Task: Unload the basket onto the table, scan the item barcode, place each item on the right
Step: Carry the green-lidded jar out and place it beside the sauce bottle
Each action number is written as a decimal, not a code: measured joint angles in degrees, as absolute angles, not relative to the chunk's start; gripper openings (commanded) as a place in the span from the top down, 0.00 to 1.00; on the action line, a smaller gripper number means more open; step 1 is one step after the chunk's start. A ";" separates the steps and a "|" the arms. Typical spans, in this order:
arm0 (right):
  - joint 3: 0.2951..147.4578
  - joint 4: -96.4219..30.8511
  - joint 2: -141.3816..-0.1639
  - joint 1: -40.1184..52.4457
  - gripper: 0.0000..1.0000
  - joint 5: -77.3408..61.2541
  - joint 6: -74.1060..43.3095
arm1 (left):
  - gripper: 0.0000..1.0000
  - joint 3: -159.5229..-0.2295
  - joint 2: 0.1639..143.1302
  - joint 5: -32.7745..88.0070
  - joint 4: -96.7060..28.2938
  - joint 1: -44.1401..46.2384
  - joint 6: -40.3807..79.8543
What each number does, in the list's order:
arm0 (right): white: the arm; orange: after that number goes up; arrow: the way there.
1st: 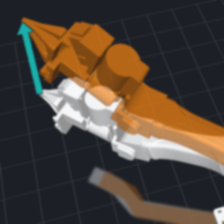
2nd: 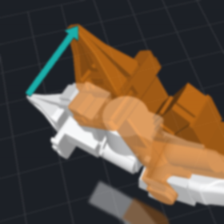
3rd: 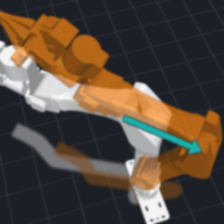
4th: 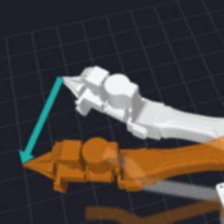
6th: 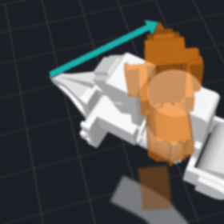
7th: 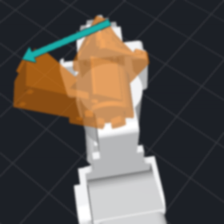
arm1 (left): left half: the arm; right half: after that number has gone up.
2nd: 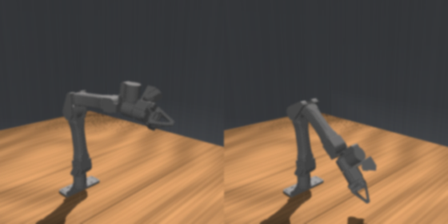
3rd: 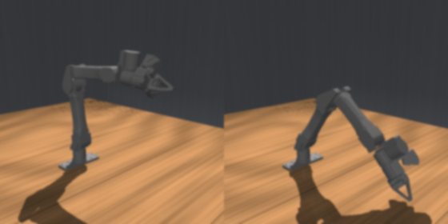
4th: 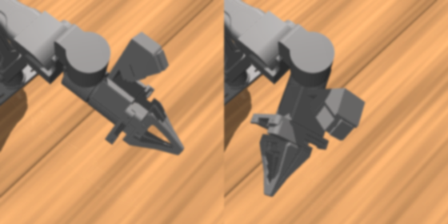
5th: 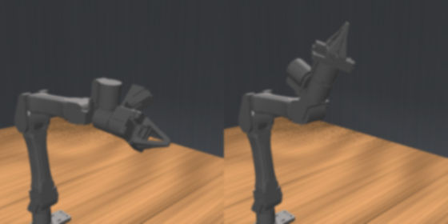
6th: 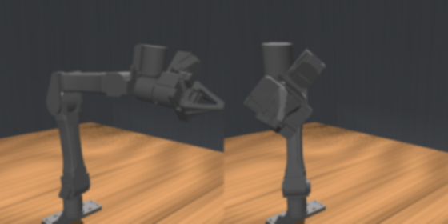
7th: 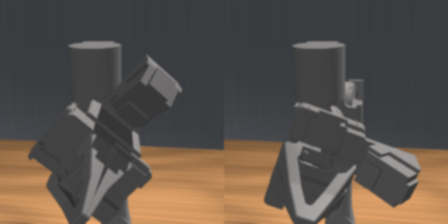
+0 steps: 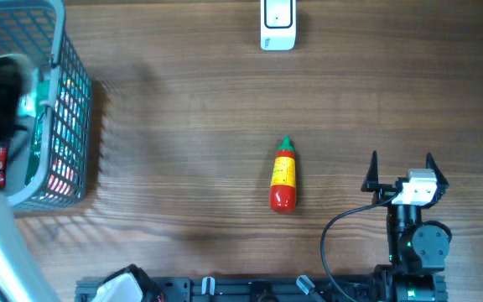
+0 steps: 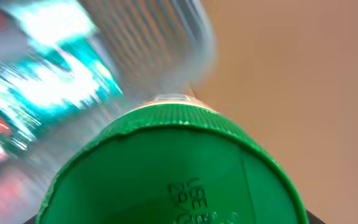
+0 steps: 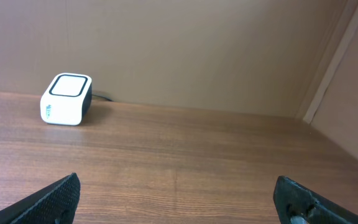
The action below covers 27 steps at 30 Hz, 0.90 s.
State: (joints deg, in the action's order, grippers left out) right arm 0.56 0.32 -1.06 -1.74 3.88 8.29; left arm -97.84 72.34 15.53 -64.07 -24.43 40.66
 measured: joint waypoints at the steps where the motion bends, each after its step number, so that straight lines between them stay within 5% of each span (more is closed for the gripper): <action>1: 0.56 0.34 -1.06 -1.74 0.00 3.88 8.29 | 0.61 -98.02 72.10 14.66 -65.78 -20.38 40.60; 8: 0.54 0.34 -1.06 -1.65 0.00 3.88 8.29 | 0.53 -92.01 76.01 6.13 -66.46 14.90 40.62; 12: 0.54 0.32 -1.06 -1.65 0.00 3.88 8.29 | 0.54 -86.65 82.43 1.08 -61.87 26.37 40.62; 27: 0.54 0.34 -1.06 -1.65 0.00 3.88 8.29 | 0.54 -83.61 111.81 -2.22 -48.42 34.76 40.86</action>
State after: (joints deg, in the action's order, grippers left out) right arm 0.54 0.34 -1.06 -1.65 3.88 8.29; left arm -83.61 111.81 -2.22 -48.42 34.76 40.86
